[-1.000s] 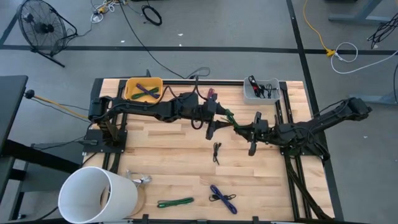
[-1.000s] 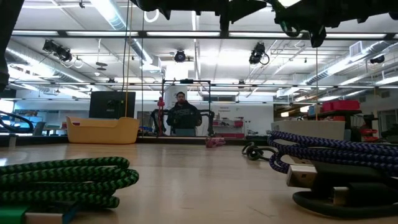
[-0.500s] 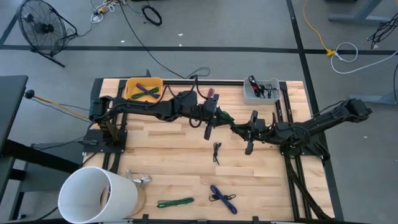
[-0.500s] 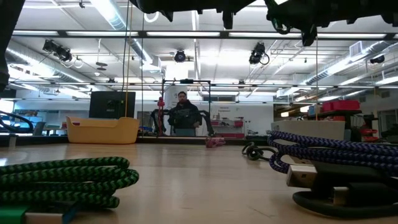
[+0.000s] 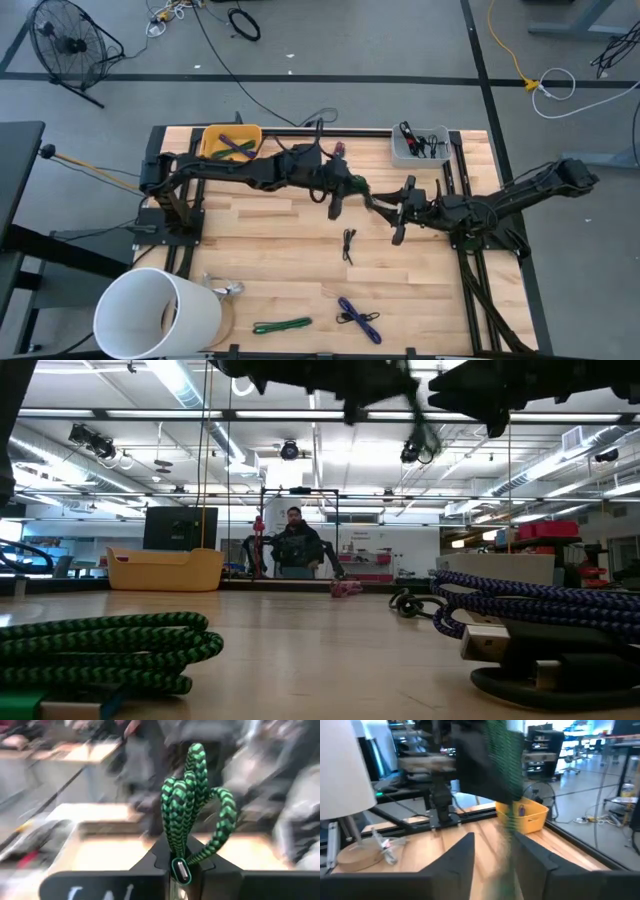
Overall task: Pick & Place USB Port
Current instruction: Put the green charger cable into the yellow bin
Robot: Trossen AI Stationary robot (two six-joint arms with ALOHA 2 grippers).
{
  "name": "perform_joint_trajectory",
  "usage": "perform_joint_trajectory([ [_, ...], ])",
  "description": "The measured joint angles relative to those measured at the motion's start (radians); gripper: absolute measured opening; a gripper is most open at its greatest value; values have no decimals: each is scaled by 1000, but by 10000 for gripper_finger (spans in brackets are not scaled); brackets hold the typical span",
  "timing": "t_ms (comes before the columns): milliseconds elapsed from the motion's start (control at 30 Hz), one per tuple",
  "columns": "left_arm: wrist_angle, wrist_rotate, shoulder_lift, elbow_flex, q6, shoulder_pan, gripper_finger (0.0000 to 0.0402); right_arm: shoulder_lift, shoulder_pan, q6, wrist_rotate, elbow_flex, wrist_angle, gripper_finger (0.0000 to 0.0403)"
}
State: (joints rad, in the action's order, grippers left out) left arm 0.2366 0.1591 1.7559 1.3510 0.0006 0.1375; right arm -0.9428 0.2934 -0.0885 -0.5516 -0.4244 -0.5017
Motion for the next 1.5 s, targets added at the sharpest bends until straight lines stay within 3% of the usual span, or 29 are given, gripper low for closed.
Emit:
perform_joint_trajectory([
  [133,-172,-173,-11,-1,67,39,19,0,2,-1,-26,0,19,152],
  [300,-366,-493,-20,0,166,73,19,0,2,-1,-41,0,28,158],
  [500,-533,-807,-9,-1,229,118,19,0,2,-2,-42,0,30,160],
  [733,-709,-1098,59,0,228,173,19,0,2,-4,-42,0,28,160],
  [1000,-848,-1170,145,0,150,242,19,0,2,-4,-42,0,31,160],
  [1167,-947,-1192,137,3,24,275,19,0,2,-4,-43,0,39,160],
  [1500,-1067,-1203,127,1,-15,272,19,0,2,-11,-60,0,58,160],
])
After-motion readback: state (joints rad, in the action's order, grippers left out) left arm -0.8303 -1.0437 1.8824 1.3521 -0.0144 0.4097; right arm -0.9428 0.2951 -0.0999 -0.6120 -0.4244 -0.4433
